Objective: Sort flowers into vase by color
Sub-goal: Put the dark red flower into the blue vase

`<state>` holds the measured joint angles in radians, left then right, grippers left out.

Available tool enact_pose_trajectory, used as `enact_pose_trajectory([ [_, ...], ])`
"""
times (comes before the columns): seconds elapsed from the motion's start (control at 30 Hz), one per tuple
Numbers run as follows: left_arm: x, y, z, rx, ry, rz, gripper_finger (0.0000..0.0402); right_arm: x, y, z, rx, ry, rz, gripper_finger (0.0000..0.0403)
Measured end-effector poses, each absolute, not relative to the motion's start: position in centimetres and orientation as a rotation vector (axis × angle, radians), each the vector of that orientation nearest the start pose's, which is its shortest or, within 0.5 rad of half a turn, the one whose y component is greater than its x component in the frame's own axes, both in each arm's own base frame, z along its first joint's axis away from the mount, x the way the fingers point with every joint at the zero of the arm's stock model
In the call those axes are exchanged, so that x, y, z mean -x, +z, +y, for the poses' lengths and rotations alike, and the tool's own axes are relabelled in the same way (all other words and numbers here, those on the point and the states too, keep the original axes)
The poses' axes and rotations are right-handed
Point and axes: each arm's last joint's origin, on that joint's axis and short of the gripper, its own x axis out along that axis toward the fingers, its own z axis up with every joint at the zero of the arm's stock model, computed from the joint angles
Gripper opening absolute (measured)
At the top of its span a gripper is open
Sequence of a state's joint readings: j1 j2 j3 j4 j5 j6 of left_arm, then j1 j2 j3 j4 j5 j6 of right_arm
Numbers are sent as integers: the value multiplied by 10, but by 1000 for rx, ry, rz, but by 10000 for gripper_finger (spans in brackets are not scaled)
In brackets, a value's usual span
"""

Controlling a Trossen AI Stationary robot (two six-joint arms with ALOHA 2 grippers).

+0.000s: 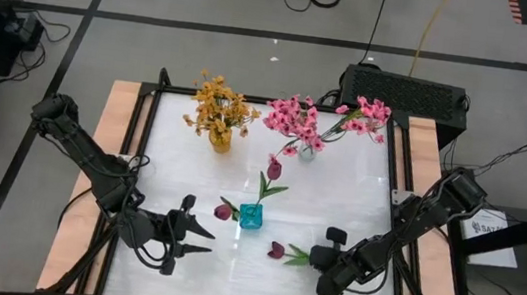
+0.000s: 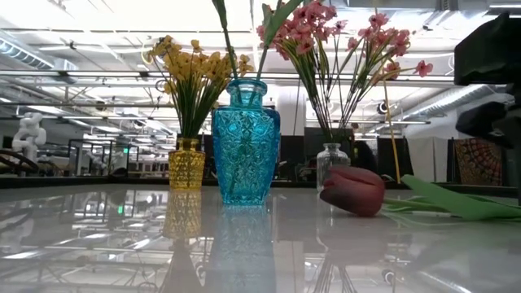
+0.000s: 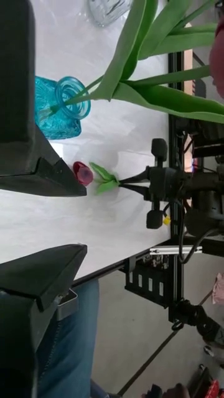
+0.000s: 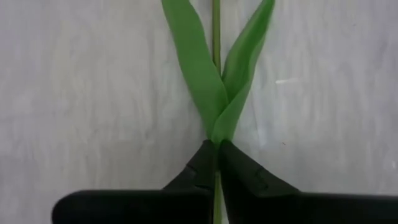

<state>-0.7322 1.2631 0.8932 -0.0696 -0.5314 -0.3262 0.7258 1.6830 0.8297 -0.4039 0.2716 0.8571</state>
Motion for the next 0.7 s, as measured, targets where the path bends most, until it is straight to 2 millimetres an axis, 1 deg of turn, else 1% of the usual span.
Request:
enact_pose_trajectory([
  [0.13,-214,283,-172,62,-136,381,142,-217,140,187,-180,-36,1119,3],
  [0.23,-214,283,-172,62,-136,382,142,-213,160,192,-208,46,1044,1],
  [0.33,-214,283,-172,62,-136,381,142,-210,179,197,-194,103,924,1],
  [0.53,-214,283,-172,60,-134,380,142,-201,220,209,-110,217,608,0],
  [0.7,-216,286,-171,49,-116,346,142,-203,255,216,-18,236,278,1],
])
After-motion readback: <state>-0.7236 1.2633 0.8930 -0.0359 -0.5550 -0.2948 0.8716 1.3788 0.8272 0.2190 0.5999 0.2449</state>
